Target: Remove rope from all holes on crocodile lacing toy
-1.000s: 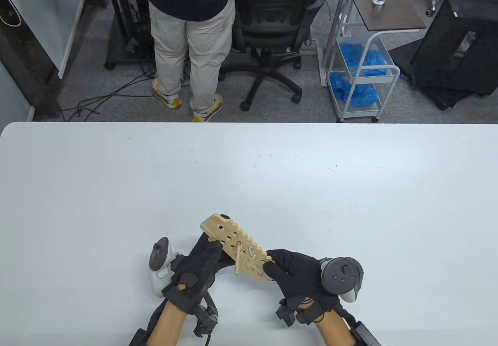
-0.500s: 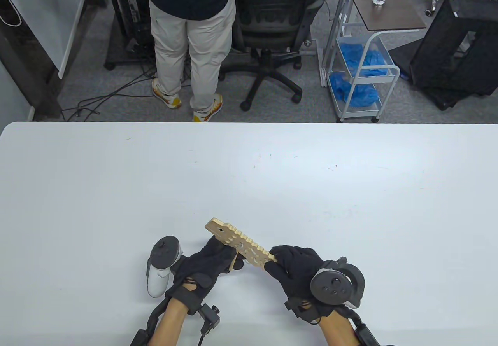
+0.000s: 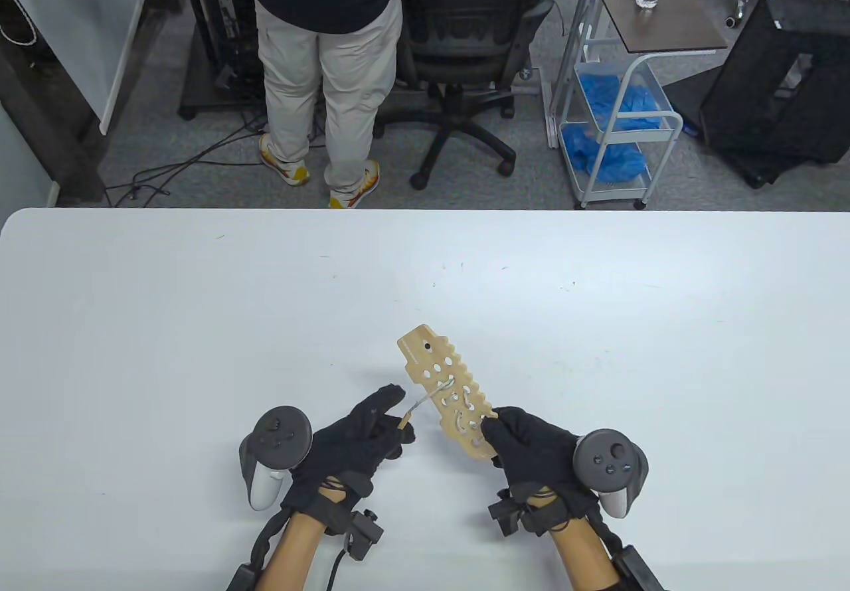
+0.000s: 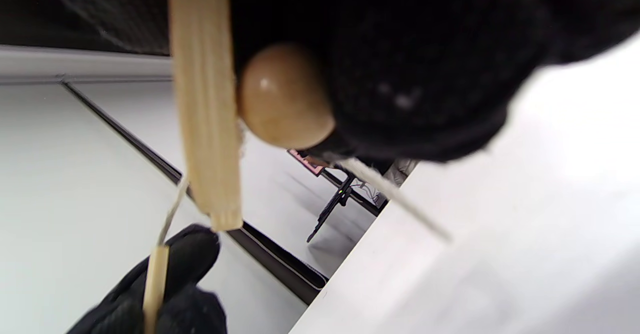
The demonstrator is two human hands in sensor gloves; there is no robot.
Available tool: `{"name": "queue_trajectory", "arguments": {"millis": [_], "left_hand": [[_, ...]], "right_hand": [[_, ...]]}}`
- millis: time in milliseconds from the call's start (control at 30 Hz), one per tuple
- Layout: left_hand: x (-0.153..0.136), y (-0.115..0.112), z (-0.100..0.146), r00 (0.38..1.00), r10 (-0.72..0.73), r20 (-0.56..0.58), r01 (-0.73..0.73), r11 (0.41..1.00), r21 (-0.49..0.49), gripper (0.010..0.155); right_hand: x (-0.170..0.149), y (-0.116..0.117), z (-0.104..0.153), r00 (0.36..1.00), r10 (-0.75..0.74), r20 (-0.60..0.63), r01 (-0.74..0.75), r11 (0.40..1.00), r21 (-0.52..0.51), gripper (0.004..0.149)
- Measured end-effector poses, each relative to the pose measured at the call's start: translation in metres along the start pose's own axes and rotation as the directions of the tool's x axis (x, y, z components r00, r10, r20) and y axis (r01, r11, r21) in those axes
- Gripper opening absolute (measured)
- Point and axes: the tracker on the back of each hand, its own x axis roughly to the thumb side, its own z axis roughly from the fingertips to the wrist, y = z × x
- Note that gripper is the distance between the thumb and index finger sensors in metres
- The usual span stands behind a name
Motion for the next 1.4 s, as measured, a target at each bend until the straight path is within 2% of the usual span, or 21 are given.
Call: {"name": "queue_trajectory", "arguments": {"millis": [133, 467, 633, 933, 1200, 1400], "left_hand": [[-0.003, 0.008, 0.0, 1.0, -0.007, -0.018, 0.007, 1.0, 0.022, 0.068], [-0.012, 0.034, 0.005, 0.98, -0.184, -0.08, 0.198, 0.955, 0.221, 0.047], [-0.016, 0.044, 0.009, 0.98, -0.16, -0.114, 0.186, 0.943, 0.275, 0.042], [-0.027, 0.06, 0.012, 0.989, -0.076, -0.13, 0.12, 0.921, 0.371, 0.043], [-0.031, 0.07, 0.013, 0.986, -0.075, -0.152, 0.134, 0.894, 0.427, 0.043], [-0.034, 0.076, 0.016, 0.987, -0.032, -0.159, 0.103, 0.881, 0.461, 0.042]], "right_hand": [[-0.013, -0.006, -0.001, 0.995, -0.074, -0.069, 0.071, 0.997, -0.04, 0.047], [-0.026, -0.018, -0.002, 0.984, -0.118, -0.137, 0.105, 0.989, -0.1, 0.047], [-0.031, -0.023, -0.003, 0.977, -0.138, -0.161, 0.118, 0.985, -0.123, 0.047], [-0.041, -0.031, -0.005, 0.96, -0.178, -0.216, 0.143, 0.975, -0.17, 0.048], [-0.058, -0.034, -0.009, 0.926, -0.215, -0.309, 0.166, 0.97, -0.179, 0.048], [-0.061, -0.041, -0.007, 0.913, -0.261, -0.315, 0.195, 0.954, -0.226, 0.048]]}}
